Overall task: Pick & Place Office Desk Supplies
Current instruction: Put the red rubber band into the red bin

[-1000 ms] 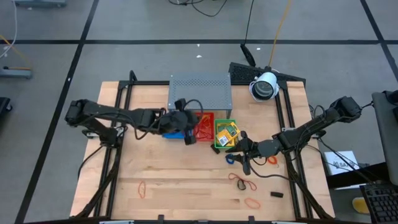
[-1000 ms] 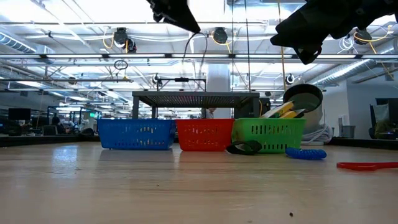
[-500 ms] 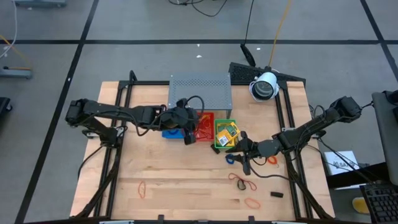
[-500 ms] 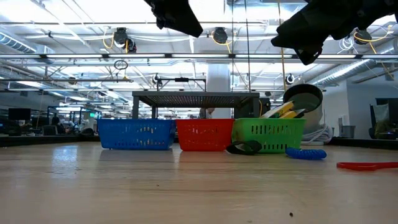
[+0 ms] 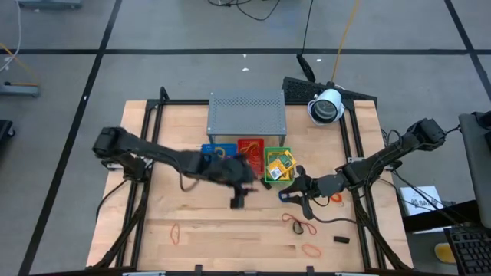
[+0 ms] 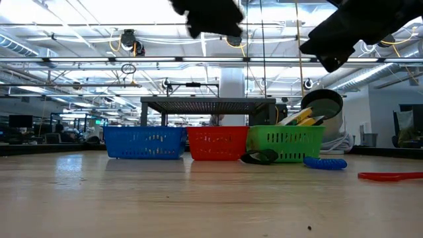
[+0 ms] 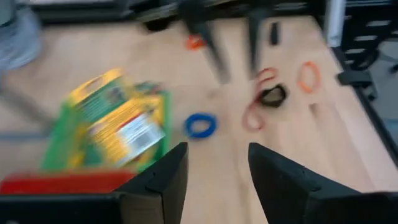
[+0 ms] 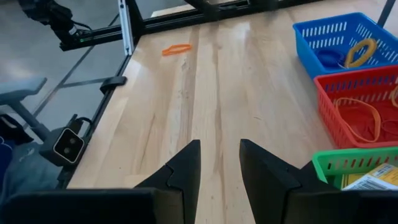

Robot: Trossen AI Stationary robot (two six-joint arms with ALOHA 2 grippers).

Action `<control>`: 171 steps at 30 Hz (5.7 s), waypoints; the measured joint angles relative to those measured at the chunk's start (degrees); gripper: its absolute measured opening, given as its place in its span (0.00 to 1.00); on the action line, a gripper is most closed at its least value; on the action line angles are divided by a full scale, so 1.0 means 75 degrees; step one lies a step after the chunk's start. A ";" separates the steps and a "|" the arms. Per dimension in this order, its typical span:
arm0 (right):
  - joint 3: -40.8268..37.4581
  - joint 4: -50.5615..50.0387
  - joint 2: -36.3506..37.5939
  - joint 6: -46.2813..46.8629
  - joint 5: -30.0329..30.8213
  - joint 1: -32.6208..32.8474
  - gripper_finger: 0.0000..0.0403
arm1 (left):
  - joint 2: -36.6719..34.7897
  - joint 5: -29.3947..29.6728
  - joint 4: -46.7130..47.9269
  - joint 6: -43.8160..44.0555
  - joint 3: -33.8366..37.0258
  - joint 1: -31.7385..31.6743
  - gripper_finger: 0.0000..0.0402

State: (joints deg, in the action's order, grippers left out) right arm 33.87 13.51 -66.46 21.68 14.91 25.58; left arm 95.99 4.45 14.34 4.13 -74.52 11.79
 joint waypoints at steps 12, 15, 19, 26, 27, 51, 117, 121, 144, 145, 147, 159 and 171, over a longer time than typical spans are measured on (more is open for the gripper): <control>0.0000 0.0167 0.0009 -0.0001 0.0221 -0.0017 0.25 | 0.2839 -0.0248 -0.4276 -0.0728 0.0006 0.1024 0.37; 0.0000 0.0204 0.0009 -0.0007 0.0228 -0.0017 0.25 | 0.3411 -0.0456 -0.5375 -0.0537 0.0006 0.1060 0.37; 0.0000 0.0217 0.0009 -0.0007 0.0231 -0.0019 0.25 | 0.3983 -0.0474 -0.6589 -0.0222 -0.0080 0.1043 0.37; 0.0000 0.0327 0.0009 -0.0178 0.0231 -0.0051 0.25 | 0.4621 -0.0625 -0.6637 -0.0140 -0.0944 0.0985 0.37; 0.0000 0.0338 0.0009 -0.0179 0.0236 -0.0063 0.25 | 0.4716 -0.0636 -0.6630 -0.0186 -0.1138 0.0986 0.37; 0.0004 -0.0291 0.0471 0.0228 0.0628 0.0611 0.25 | 0.3056 -0.1190 -0.0660 -0.0917 -0.1979 0.1210 0.42; 0.1903 -0.4649 -0.1985 0.7438 -0.0433 0.2537 0.28 | -0.2525 0.3974 0.5620 0.2755 -0.1204 0.4706 0.36; 0.1625 -0.4627 -0.1985 0.8062 -0.0633 0.2529 0.39 | -0.2525 0.4103 0.5620 0.2857 -0.1204 0.4680 0.36; 0.1486 -0.3521 -0.2318 0.7760 -0.0998 0.2114 0.48 | -0.2525 0.4207 0.5620 0.3099 -0.1204 0.4680 0.36; 0.1486 -0.3513 -0.2339 0.7784 -0.1003 0.2102 0.48 | -0.2525 0.4207 0.5620 0.3125 -0.1204 0.4680 0.36; 0.1486 -0.3545 -0.2376 0.7817 -0.1008 0.2095 0.48 | -0.2525 0.4207 0.5620 0.3126 -0.1204 0.4683 0.36; 0.1486 -0.3866 -0.2388 0.7846 -0.1005 0.2084 0.48 | -0.2525 0.4205 0.5620 0.3128 -0.1204 0.4680 0.36; 0.1513 -0.3762 -0.3115 0.8424 -0.1593 0.1943 0.48 | -0.2525 0.4201 0.5612 0.3181 -0.1204 0.4680 0.36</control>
State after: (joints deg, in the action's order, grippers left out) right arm 45.21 -14.70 -89.82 84.86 2.96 40.16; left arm 77.06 35.96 56.43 27.99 -83.55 46.89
